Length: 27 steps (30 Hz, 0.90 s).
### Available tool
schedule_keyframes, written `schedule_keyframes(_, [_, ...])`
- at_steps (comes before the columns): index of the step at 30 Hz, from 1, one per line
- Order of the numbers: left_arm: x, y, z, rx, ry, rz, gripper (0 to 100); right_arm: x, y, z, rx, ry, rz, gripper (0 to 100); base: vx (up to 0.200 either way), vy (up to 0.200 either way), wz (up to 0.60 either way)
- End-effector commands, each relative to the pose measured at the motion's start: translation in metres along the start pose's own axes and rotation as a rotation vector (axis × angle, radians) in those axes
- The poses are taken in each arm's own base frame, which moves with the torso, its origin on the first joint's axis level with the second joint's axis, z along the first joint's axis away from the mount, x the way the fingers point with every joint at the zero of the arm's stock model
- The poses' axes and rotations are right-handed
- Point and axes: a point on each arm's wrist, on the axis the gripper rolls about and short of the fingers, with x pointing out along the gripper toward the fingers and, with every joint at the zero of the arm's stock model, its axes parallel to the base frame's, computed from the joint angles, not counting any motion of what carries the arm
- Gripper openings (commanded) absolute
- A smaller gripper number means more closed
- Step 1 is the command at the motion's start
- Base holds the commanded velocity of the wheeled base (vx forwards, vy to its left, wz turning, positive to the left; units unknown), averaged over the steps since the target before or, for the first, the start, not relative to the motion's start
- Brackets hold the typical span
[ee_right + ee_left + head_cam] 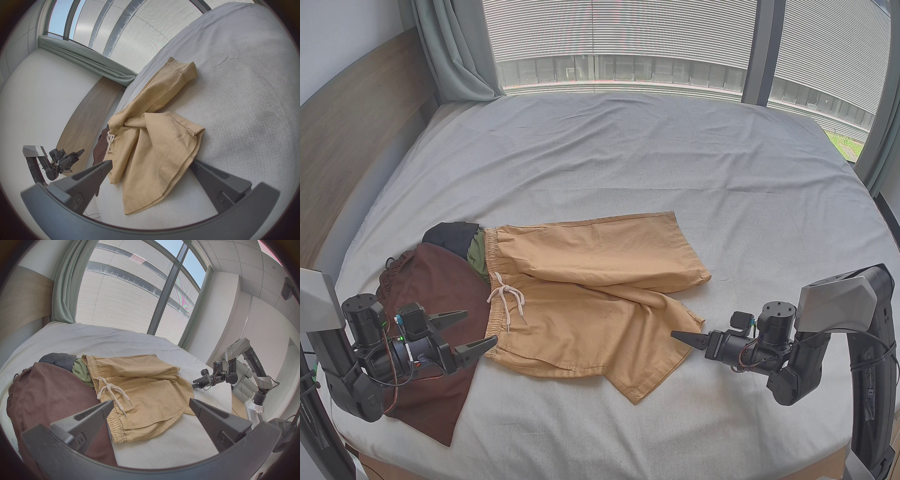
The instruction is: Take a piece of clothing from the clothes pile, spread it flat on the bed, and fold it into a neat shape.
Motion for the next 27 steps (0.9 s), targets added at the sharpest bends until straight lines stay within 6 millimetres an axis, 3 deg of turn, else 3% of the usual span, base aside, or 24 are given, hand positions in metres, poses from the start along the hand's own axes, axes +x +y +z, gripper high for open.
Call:
schedule_keyframes(1, [0.000, 0.000, 0.000, -0.001, 0.001, 0.001, 100, 0.000, 0.005, 0.006, -0.012, -0.016, 0.015, 100, 0.000, 0.000, 0.00])
schedule_keyframes(18, [0.000, -0.001, -0.002, 0.000, 0.006, -0.004, 100, -0.002, 0.004, 0.024, -0.038, -0.078, 0.021, 100, 0.000, 0.000, 0.00])
schedule_keyframes(19, [0.001, -0.001, -0.001, 0.001, 0.005, -0.004, 100, -0.002, 0.004, 0.023, -0.038, -0.077, 0.020, 0, 0.000, 0.000, 0.00])
schedule_keyframes(27, [0.001, -0.001, -0.002, 0.002, 0.007, -0.005, 100, 0.000, 0.001, 0.021, -0.038, -0.072, 0.015, 0, 0.000, 0.000, 0.00])
